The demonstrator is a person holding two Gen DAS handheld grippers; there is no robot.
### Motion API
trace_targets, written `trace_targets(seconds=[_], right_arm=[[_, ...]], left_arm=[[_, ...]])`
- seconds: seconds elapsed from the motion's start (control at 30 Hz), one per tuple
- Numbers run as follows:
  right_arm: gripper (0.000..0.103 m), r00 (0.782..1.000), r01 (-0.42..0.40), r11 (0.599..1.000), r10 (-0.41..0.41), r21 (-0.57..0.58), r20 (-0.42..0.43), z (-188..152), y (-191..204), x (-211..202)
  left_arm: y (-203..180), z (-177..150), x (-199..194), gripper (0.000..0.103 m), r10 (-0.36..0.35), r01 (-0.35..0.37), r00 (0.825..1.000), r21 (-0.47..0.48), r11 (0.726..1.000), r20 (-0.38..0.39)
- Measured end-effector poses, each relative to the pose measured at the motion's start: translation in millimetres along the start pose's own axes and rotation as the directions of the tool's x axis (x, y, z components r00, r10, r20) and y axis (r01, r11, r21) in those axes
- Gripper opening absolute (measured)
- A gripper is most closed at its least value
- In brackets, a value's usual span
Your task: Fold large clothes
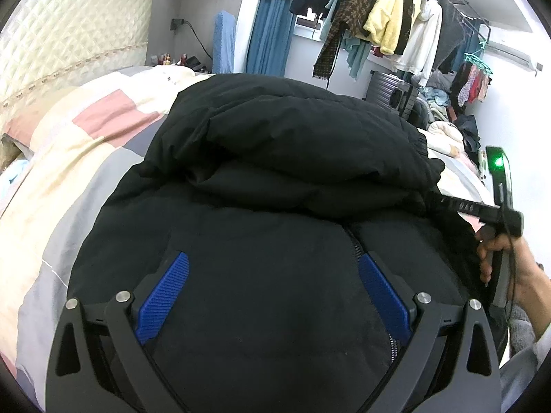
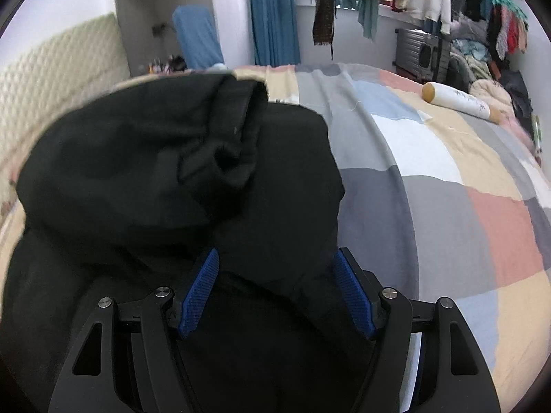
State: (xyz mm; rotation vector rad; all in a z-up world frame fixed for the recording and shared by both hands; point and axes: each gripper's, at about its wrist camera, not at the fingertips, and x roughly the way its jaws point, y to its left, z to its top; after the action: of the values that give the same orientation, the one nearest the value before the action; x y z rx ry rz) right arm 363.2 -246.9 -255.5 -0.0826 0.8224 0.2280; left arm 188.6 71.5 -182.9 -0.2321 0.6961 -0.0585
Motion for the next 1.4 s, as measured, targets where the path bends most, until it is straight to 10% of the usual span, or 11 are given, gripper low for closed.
trace_targets(seconds=[0.27,0.47,0.63,1.1,1.4], right_arm=[[0.067,0.999,0.046,0.999,-0.046,-0.026,-0.003,-6,8,12],[0.021,0.999,0.037,0.999,-0.037,0.000,-0.003,-3,9,17],[0.011,0.997,0.057,0.998,-0.060,0.040,0.056,0,7,5],[0.009,0.991,0.099,0.984,-0.111,0.148,0.073,-6,-12,14],[0.040,0.995,0.068,0.970,-0.084,0.233,0.060,-4,-18,-18]], left_arm=[[2,1,4,0.099,0.002,-0.002,1.000,-0.010,1.000,-0.008],[2,0,4,0.099,0.001,-0.001,1.000,-0.007,1.000,-0.009],[2,-1,2,0.099,-0.003,0.003,1.000,-0.014,1.000,0.000],[11,-1,7,0.099,-0.003,0.002,1.000,-0.022,1.000,-0.013],[3,5,-2,0.099,-0.016,0.016,1.000,-0.015,1.000,0.010]])
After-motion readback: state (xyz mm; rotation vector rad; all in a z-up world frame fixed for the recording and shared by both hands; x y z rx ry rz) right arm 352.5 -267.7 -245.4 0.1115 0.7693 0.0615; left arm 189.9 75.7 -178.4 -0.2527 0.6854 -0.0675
